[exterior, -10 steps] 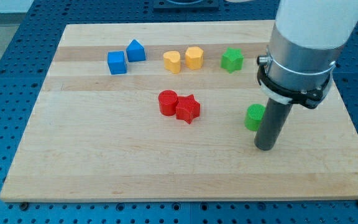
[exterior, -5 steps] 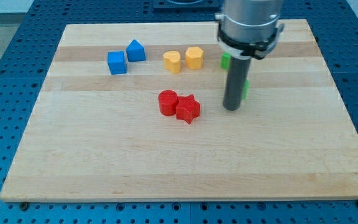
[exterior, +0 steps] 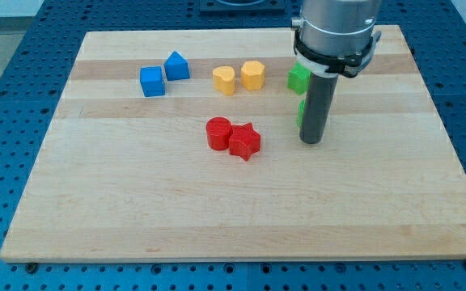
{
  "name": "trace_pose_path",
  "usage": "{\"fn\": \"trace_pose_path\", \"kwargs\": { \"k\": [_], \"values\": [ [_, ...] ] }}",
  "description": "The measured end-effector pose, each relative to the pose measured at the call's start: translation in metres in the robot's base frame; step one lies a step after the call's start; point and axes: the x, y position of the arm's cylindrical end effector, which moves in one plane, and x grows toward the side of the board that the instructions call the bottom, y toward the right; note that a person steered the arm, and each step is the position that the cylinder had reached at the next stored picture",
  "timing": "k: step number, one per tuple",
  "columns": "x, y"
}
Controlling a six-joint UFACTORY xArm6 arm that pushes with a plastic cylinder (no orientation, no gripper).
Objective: Push the green circle near to the green star
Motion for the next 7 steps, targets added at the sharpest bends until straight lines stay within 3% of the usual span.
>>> {"fn": "trace_pose_path", "kwargs": {
  "k": [2,5,7],
  "values": [
    [-0.013,-0.011],
    [-0.073,-0.011],
    [-0.075,-0.013]
  ]
}}
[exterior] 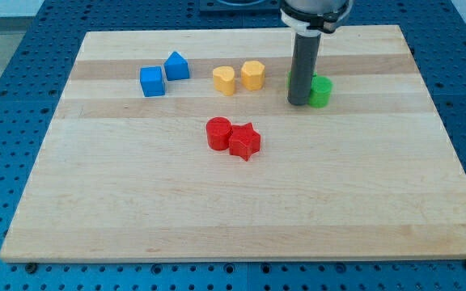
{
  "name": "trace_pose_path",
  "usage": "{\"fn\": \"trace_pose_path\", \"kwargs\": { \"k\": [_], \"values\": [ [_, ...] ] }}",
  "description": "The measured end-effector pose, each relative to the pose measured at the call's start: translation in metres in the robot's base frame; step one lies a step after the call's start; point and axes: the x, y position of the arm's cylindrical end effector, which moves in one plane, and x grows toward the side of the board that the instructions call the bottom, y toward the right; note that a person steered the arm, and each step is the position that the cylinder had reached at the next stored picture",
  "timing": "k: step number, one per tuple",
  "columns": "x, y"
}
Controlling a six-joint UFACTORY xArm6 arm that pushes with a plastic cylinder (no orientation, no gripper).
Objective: Push the green circle near to the green star
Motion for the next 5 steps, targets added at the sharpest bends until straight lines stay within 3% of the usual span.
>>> {"fn": "trace_pose_path", "kwargs": {
  "k": [3,5],
  "values": [
    [0.000,-0.048],
    [0.000,-0.124]
  ]
}}
